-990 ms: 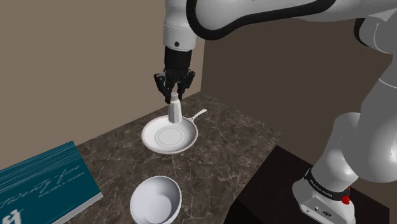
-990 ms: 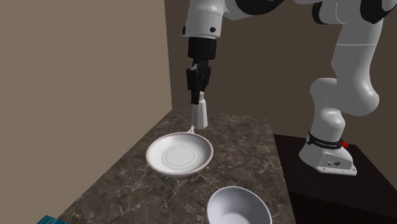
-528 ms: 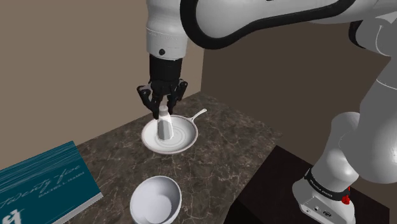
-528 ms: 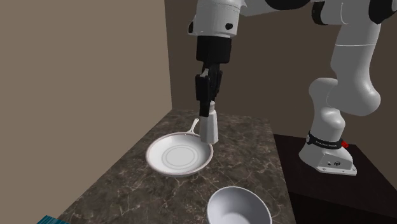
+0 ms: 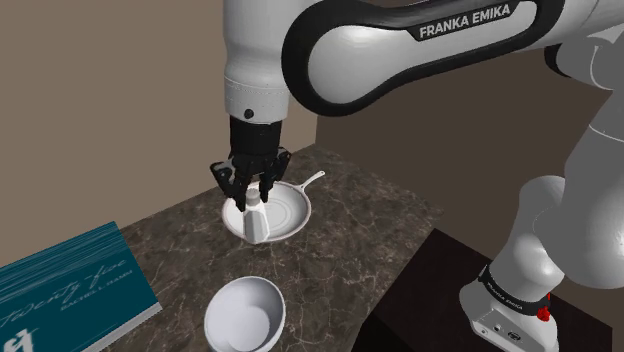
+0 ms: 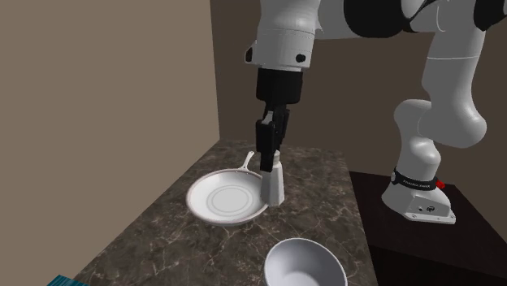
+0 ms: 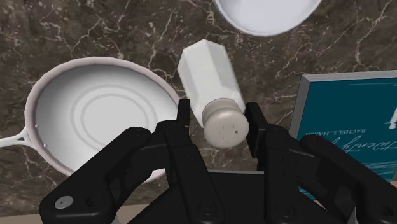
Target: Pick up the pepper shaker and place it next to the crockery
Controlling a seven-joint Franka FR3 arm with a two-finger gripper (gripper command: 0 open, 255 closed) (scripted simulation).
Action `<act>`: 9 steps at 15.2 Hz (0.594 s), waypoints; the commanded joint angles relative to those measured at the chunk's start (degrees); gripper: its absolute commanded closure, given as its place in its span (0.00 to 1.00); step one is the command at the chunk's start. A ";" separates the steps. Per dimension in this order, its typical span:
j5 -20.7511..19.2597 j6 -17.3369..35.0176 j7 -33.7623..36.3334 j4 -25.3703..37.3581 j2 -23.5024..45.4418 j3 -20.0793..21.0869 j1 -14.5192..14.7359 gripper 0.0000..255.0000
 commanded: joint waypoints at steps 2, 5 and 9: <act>-0.13 2.25 0.13 -1.89 0.34 0.02 0.06 1.00; -0.27 4.46 0.20 -3.72 0.74 0.00 0.07 1.00; -0.54 7.39 0.34 -5.97 1.45 -0.02 0.11 1.00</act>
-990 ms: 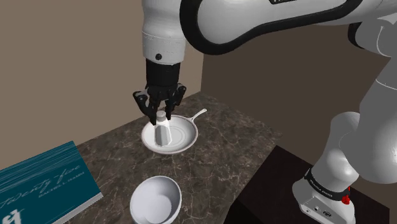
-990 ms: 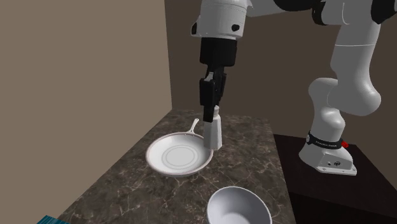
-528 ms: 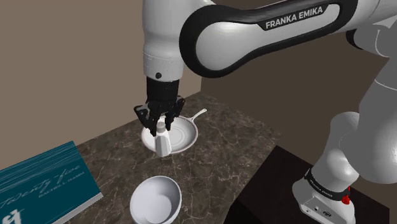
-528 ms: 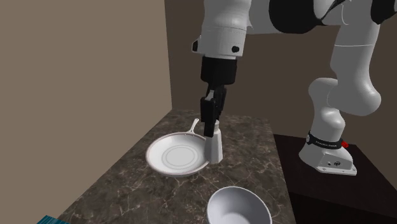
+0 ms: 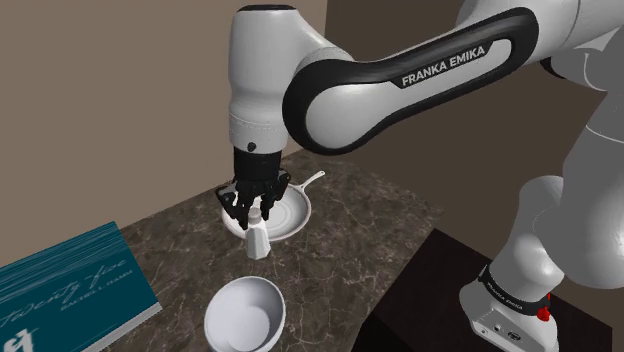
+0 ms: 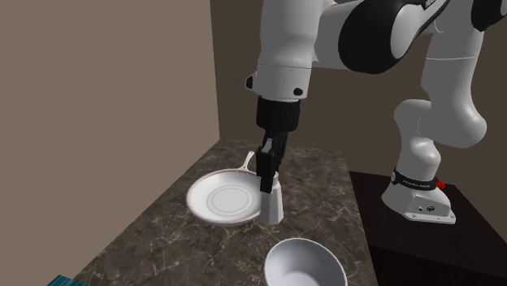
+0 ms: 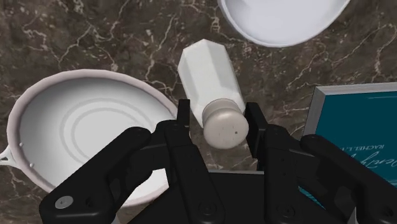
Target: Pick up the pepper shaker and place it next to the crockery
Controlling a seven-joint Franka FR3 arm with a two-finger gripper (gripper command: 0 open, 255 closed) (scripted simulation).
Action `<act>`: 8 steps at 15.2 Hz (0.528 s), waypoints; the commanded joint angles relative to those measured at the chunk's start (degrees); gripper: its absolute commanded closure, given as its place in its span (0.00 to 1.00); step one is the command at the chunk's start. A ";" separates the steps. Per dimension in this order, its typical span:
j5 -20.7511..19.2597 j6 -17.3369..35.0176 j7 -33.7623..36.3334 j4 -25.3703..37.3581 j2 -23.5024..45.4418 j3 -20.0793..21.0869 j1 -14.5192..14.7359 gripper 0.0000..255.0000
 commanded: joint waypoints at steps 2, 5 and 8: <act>-0.29 2.23 0.19 -1.51 0.72 -0.01 0.07 1.00; -0.57 4.39 0.35 -2.97 1.45 -0.05 0.12 1.00; -0.90 6.52 0.54 -4.32 2.28 -0.11 0.19 1.00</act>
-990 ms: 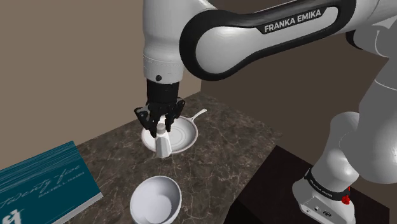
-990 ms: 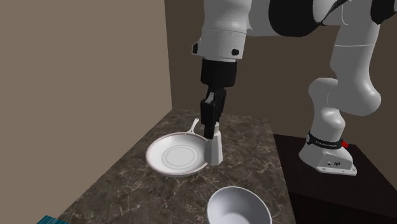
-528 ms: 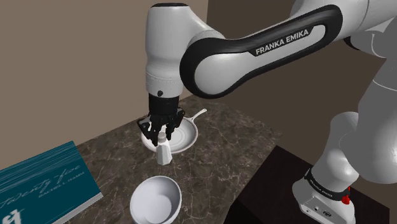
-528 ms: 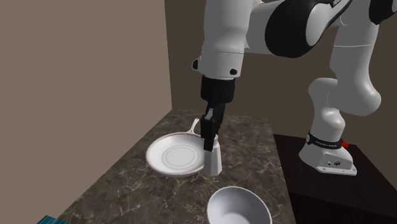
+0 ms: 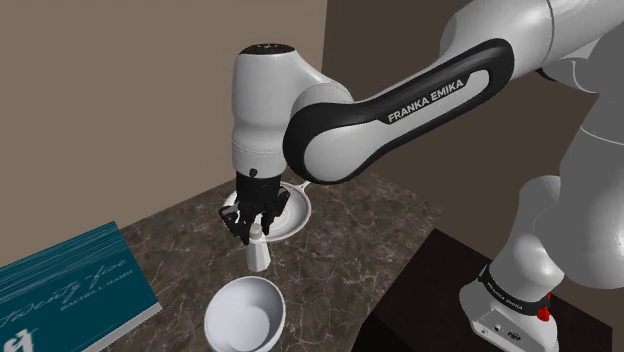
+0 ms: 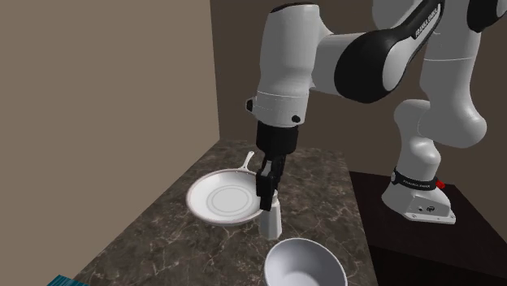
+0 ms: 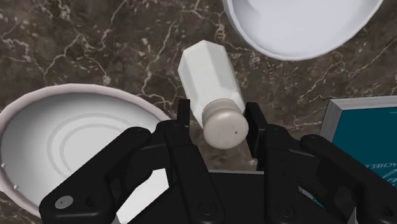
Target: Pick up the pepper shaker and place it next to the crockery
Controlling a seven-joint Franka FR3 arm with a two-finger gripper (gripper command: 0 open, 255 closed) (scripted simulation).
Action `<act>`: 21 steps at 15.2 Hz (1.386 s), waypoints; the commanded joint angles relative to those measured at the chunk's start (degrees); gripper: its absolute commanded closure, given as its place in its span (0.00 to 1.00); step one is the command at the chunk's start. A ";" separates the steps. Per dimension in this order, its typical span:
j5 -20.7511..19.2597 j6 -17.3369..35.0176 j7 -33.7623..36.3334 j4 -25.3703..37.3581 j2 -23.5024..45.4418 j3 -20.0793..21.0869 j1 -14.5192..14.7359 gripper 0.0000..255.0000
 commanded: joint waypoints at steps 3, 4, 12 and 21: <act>-0.48 2.88 0.20 -1.68 1.22 -0.13 0.04 1.00; -0.62 3.58 0.28 -2.06 1.55 -0.16 0.07 1.00; -1.27 6.54 0.67 -3.56 3.08 -0.31 0.22 1.00; -1.27 6.54 0.67 -3.56 3.08 -0.31 0.22 0.00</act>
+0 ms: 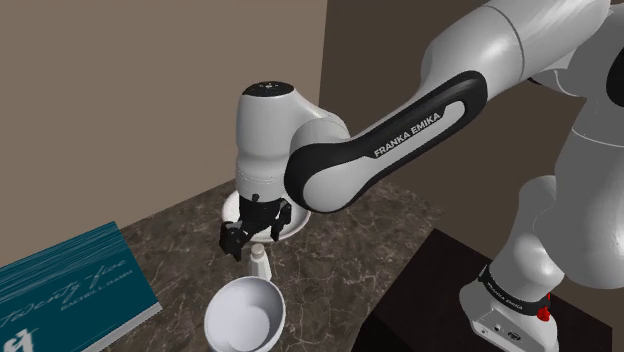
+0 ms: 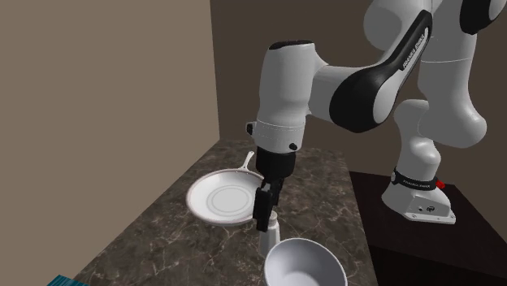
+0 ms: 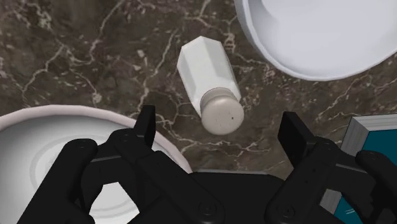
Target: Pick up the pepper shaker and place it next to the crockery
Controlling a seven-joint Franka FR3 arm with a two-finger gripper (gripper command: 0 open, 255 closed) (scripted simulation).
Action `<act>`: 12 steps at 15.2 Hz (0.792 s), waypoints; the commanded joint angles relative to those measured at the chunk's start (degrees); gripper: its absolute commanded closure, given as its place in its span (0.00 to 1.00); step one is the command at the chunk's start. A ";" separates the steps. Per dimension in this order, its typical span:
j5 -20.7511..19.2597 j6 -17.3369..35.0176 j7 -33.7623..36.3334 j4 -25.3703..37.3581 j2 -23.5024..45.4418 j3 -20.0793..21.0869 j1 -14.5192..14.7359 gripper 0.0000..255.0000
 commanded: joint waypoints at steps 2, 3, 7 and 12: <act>0.48 -1.63 -0.32 0.53 -1.16 0.11 -0.15 0.00; 0.93 -3.28 -0.62 1.13 -2.25 0.20 -0.29 0.00; 1.65 -6.28 -1.10 2.40 -4.06 0.29 -0.49 0.00; 1.65 -6.28 -1.10 2.41 -4.06 0.29 -0.49 0.00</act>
